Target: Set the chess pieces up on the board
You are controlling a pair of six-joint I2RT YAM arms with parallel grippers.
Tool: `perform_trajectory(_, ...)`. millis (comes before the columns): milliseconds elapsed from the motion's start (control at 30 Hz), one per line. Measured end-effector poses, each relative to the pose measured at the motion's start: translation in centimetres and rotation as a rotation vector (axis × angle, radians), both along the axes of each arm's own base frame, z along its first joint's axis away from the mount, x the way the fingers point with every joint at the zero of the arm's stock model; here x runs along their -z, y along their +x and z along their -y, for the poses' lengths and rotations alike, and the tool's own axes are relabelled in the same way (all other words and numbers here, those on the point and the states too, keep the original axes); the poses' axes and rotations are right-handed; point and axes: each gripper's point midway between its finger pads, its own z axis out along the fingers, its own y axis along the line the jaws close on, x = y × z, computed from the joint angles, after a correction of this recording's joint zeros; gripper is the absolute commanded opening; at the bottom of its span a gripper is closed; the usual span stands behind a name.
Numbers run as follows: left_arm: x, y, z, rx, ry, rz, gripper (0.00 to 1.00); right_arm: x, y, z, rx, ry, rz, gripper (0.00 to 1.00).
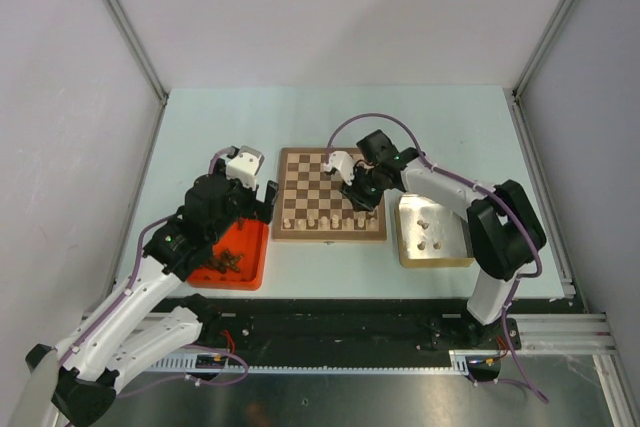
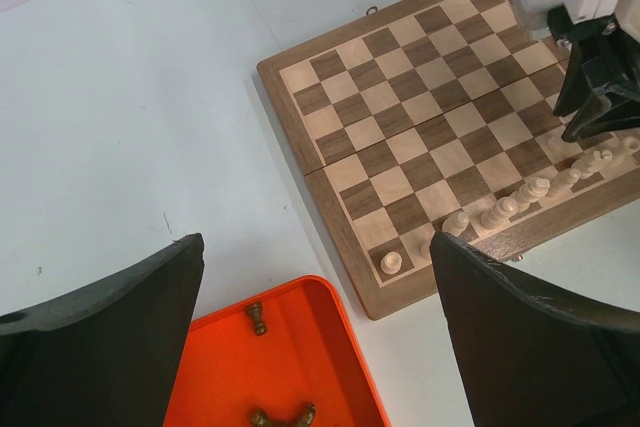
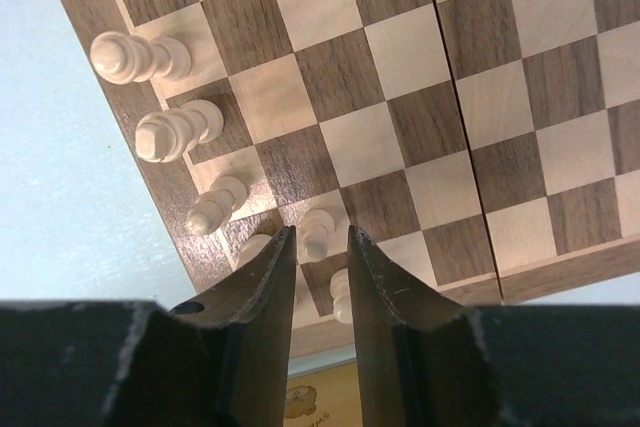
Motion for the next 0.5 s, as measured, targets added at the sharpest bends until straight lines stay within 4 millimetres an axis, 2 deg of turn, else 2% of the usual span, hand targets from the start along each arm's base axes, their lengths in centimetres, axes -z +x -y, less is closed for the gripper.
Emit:
perform_trajectory(267, -0.5, -0.2, -0.2, -0.002, -0.011, 0.018, 1.00, -3.7, -0.1, 0.4, -0.001, 0.061, 0.039, 0.37)
perform_trajectory(400, -1.1, -0.4, -0.4, -0.008, -0.024, 0.041, 1.00, -6.1, -0.1, 2.0, 0.011, 0.112, 0.041, 0.39)
perform_trajectory(500, -1.2, -0.4, -0.5, -0.009, -0.026, 0.045, 1.00, -7.0, -0.1, 3.7, 0.020, 0.136, 0.030, 0.40)
